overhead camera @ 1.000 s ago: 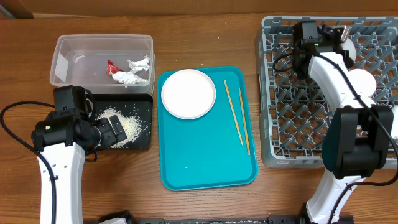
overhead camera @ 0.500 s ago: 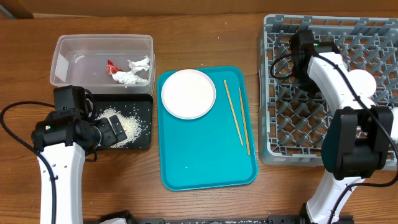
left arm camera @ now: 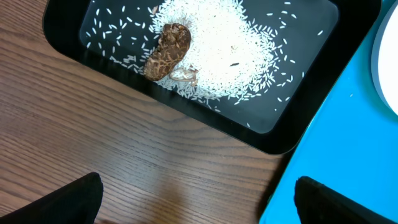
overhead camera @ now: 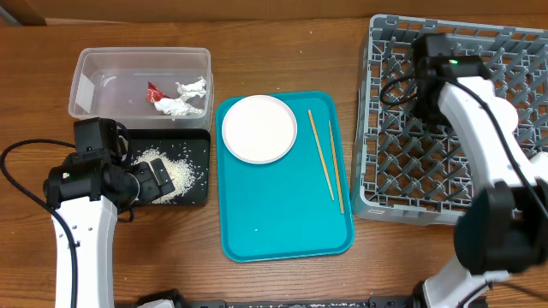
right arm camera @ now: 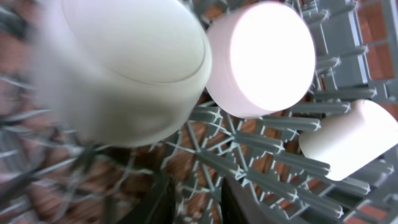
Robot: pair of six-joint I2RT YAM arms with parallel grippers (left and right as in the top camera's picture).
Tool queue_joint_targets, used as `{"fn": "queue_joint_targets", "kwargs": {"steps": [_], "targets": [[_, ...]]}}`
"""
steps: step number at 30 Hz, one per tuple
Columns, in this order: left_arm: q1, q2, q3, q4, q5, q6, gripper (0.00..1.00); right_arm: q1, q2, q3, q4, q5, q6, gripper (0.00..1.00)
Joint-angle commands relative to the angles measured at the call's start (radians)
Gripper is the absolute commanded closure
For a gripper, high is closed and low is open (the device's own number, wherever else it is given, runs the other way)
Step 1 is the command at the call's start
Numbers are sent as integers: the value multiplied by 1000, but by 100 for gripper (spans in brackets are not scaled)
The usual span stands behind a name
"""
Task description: Sort waste into correct bins and load items into the dishwasher
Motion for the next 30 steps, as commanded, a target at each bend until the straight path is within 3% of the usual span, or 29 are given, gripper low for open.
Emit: {"fn": "queue_joint_targets", "kwargs": {"steps": [1, 4, 8, 18, 23, 30], "targets": [[5, 2, 6, -3, -3, 11, 0, -6, -108, 27, 18, -240, -51, 72], [5, 2, 6, -2, -3, 11, 0, -6, -121, 27, 14, -557, -164, 84], [5, 2, 6, -3, -3, 11, 0, -4, -109, 12, -34, -766, -180, 88], [5, 2, 6, -3, -3, 11, 0, 38, -108, -204, -71, -820, -180, 88], [5, 2, 6, -2, -3, 11, 0, 55, -108, -316, -77, -834, -155, 95], [5, 2, 6, -3, -3, 11, 0, 54, -108, -358, -143, -822, -137, 96]]}}
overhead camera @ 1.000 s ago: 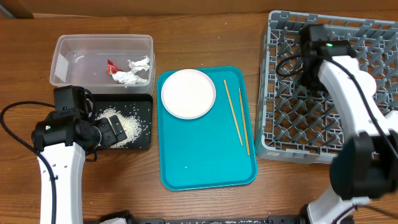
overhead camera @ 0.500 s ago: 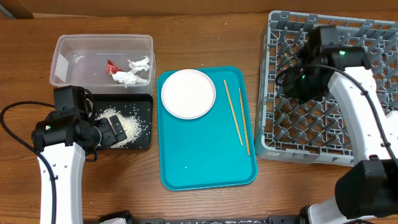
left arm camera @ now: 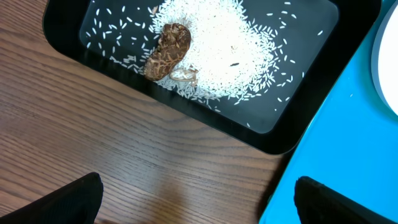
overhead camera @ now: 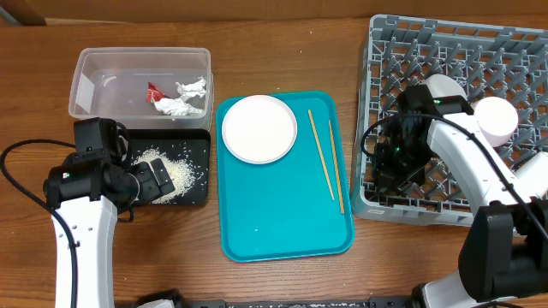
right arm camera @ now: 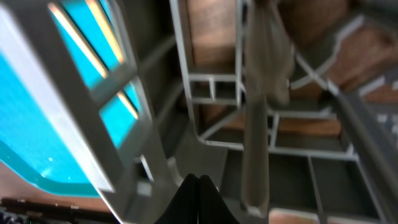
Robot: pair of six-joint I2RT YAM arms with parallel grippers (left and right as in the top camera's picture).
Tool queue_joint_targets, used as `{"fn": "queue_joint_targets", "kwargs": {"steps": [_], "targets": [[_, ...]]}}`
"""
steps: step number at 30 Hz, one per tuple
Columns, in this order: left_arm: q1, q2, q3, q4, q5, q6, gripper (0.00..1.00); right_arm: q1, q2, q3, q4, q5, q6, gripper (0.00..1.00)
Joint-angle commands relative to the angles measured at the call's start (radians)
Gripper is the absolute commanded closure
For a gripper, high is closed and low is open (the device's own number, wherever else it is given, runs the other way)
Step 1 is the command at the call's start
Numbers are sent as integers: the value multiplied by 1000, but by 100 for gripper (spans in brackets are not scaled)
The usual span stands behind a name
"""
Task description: Sort waste into correct bins and load items into the dishwasher
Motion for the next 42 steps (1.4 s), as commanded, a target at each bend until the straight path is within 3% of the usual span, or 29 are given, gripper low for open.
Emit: {"fn": "queue_joint_targets", "kwargs": {"steps": [1, 17, 33, 42], "targets": [[5, 2, 6, -3, -3, 11, 0, 0, 2, -6, -31, -6, 10, 96], [5, 2, 6, -3, -3, 11, 0, 0, 2, -67, -126, 43, 35, 96], [5, 2, 6, -3, -3, 11, 0, 0, -2, -92, -134, 205, 213, 96], [5, 2, 6, -3, -3, 11, 0, 1, -51, -19, -77, 204, 159, 96]]}}
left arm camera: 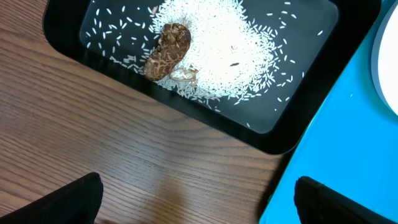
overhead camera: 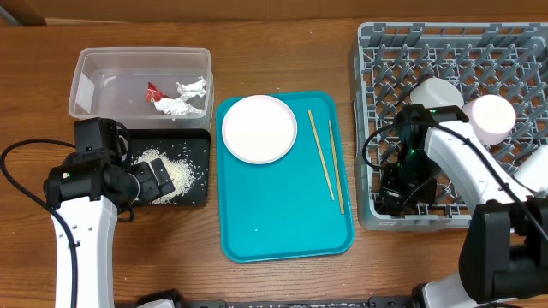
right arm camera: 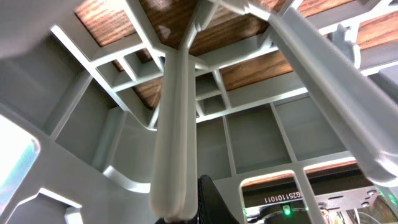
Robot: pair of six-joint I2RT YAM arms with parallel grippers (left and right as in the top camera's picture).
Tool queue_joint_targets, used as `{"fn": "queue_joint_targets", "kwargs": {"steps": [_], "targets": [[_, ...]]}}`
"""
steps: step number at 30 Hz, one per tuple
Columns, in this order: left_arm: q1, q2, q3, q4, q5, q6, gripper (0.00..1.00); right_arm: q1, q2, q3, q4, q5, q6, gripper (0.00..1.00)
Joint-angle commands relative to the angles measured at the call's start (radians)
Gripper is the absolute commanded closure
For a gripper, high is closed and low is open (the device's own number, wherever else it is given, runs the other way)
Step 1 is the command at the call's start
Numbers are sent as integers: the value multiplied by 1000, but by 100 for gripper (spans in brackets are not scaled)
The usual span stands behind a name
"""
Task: Sort waste into correct bins and load items into the dishwasher
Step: 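Reach the right gripper to the white plate and grasp its rim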
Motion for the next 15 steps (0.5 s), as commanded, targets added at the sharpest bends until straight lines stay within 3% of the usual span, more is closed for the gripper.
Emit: {"fn": "queue_joint_targets", "kwargs": {"steps": [1, 5, 7, 10, 11, 15], "targets": [[5, 2, 6, -3, -3, 11, 0, 1, -52, 85, 21, 31, -15, 96], [5, 2, 6, -2, -3, 11, 0, 1, -93, 240, 16, 6, -69, 95], [5, 2, 6, -2, -3, 11, 0, 2, -95, 311, 20, -27, -101, 89], [5, 2, 6, -2, -3, 11, 0, 2, -95, 375, 96, -183, -209, 43], [5, 2, 6, -2, -3, 11, 0, 2, -95, 377, 142, -241, -230, 37], [5, 2, 6, -2, -3, 11, 0, 16, -76, 376, 301, -312, -234, 45]]}}
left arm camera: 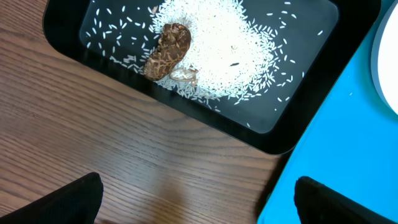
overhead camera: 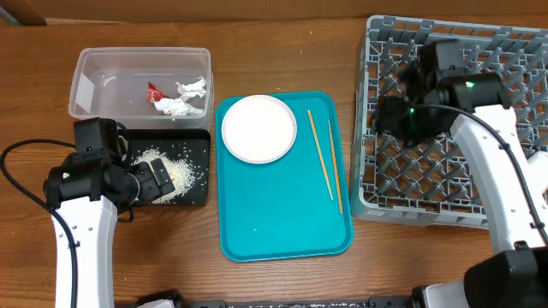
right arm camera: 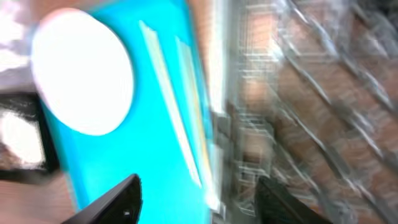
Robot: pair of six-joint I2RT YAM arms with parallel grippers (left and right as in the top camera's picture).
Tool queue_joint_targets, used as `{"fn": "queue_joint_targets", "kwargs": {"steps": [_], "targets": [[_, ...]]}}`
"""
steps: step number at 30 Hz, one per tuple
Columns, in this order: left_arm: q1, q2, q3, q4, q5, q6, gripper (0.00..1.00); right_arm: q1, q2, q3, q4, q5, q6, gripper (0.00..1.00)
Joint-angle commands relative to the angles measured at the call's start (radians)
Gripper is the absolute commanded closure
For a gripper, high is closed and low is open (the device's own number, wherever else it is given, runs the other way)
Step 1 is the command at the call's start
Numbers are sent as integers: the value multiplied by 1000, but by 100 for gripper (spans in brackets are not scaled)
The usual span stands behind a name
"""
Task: Sort waste into correct bins and load items into the dishwasher
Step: 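Reach the right gripper to the white plate and grasp its rim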
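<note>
A white plate [overhead camera: 259,128] and two chopsticks [overhead camera: 323,154] lie on the teal tray [overhead camera: 282,231]. To its right stands the grey dish rack [overhead camera: 479,51]. My right gripper [overhead camera: 394,113] hovers open over the rack's left edge, facing the tray. Its blurred wrist view takes in the plate [right arm camera: 84,71], the chopsticks [right arm camera: 168,99] and the empty right gripper [right arm camera: 199,199]. My left gripper [left arm camera: 199,202] is open over bare wood beside the black tray [left arm camera: 298,134] of rice [left arm camera: 224,43] with a brown scrap [left arm camera: 168,50].
A clear bin [overhead camera: 94,77] at the back left holds red and white paper scraps [overhead camera: 180,98]. The black tray [overhead camera: 193,197] sits between that bin and the table's front. My right arm [overhead camera: 497,171] hides part of the rack's inside.
My right gripper was shut low inside the rack's front left part; now it is open, above the rack's left edge. The rack sits slightly further right. Left arm unchanged.
First my right gripper was at the rack's back, next to pale cups. A second later it was shut, low in the rack's front left. It stayed there while the rack stood a little leftward. Now it is raised and open. My left gripper stayed open throughout.
</note>
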Motion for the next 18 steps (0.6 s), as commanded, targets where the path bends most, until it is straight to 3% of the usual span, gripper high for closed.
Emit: {"fn": "queue_joint_targets", "kwargs": {"steps": [1, 13, 18], "targets": [[5, 2, 6, -3, -3, 11, 0, 23, 14, 13, 78, -113, -55, 45], [5, 2, 6, -3, -3, 11, 0, 248, 208, 7, 230, -23, -50, 46], [5, 2, 6, -3, -3, 11, 0, 334, 322, 7, 287, 121, 69, 47]]}}
